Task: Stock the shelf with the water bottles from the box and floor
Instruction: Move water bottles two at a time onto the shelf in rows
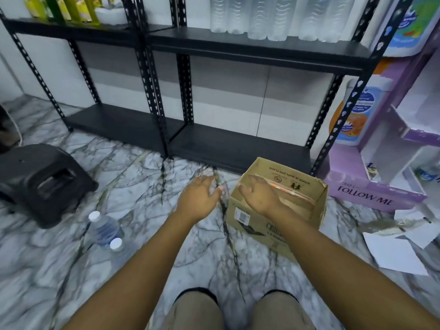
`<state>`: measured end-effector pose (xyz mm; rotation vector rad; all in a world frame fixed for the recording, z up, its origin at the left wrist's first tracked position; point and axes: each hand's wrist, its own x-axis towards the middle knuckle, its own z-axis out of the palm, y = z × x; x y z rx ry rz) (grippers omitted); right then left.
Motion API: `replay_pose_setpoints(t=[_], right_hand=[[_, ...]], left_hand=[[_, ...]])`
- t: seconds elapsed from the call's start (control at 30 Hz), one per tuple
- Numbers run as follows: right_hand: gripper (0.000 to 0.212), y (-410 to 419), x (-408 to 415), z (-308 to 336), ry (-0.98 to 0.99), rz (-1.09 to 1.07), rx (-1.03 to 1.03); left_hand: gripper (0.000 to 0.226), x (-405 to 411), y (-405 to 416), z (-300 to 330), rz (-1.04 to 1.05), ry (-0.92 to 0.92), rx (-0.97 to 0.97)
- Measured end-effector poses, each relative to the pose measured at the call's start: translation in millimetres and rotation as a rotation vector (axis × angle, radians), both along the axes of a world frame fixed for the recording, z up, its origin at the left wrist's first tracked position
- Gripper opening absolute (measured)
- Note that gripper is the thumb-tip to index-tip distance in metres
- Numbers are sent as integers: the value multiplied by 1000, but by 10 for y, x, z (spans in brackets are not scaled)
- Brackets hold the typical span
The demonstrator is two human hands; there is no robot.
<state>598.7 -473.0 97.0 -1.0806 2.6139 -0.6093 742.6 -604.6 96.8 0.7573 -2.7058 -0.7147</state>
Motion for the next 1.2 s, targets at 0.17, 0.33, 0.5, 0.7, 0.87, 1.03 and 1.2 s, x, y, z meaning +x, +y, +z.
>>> replay_pose_setpoints(t=[0.17,0.33,0.5,0.7,0.87,1.03,1.2], right_hand=[[53,-377,495,-316,-74,152,0],[64,-789,946,-572,-121,320,69],[65,-1261,1296,-758,-192,467,75],[66,-1834,1552,-920,-263,622,101],[67,-2326,1661,-1097,-303,712,148],[68,-2835,1729,-1293,-365,811,160],[78,-3287,1783,-1559,-426,917,140]], left_hand=[[85,694,-72,-401,156,-17,50],[87,1331,-134,-733,356,-5,131],[90,1800,-291,-1075,559,79,162],[83,2031,-466,-1399,718,196,267],[83,2035,-667,-1631,802,310,405],[68,1915,-809,-1806,900,395,429],[70,1809,-870,-2006,981,345,436]])
